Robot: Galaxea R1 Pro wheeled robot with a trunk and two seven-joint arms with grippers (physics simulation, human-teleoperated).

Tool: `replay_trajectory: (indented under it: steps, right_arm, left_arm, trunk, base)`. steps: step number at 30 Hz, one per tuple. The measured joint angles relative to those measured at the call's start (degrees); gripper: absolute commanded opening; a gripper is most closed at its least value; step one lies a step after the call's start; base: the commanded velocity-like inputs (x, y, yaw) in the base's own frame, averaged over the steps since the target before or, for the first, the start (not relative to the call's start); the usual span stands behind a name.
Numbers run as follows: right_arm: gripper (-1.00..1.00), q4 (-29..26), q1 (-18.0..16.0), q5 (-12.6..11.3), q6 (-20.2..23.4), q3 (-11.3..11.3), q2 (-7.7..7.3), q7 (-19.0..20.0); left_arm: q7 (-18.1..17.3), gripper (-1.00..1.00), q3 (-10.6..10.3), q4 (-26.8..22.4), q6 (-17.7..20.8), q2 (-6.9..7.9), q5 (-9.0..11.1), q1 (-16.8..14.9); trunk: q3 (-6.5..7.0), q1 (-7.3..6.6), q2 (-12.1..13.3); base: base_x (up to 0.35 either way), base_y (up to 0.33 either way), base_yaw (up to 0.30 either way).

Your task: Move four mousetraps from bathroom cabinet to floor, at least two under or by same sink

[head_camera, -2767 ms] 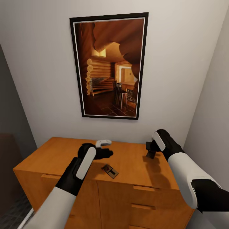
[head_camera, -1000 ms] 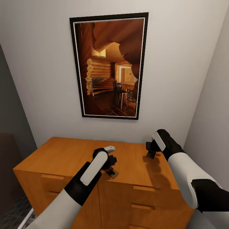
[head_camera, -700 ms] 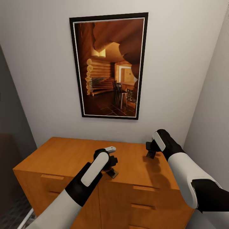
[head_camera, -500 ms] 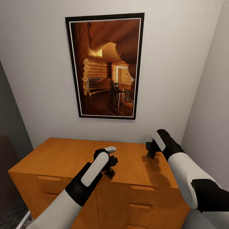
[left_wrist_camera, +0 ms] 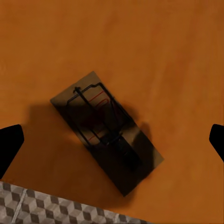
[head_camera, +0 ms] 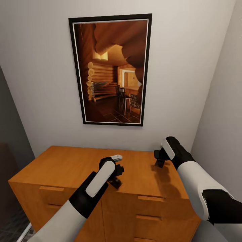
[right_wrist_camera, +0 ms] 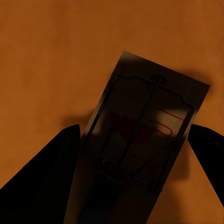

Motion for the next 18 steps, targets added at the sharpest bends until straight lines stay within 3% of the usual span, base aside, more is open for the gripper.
replay_trajectory:
  steps: [10,18]
  right_arm:
    - [-1.0,0.0,0.0,0.0,0.0,0.0,0.29,0.0]
    - [-1.0,0.0,0.0,0.0,0.0,0.0,0.35,0.0]
  left_arm:
    - [2.4,1.0,0.0,1.2,-2.4,0.0,-0.1,-0.1]
    - [0.3,1.0,0.1,9.1,-2.4,0.0,0.7,-3.5]
  trunk:
    - [0.0,0.0,0.0]
    - [0.0,0.0,0.0]
  base:
    - [0.0,0.0,0.0]
    - [0.0,0.0,0.0]
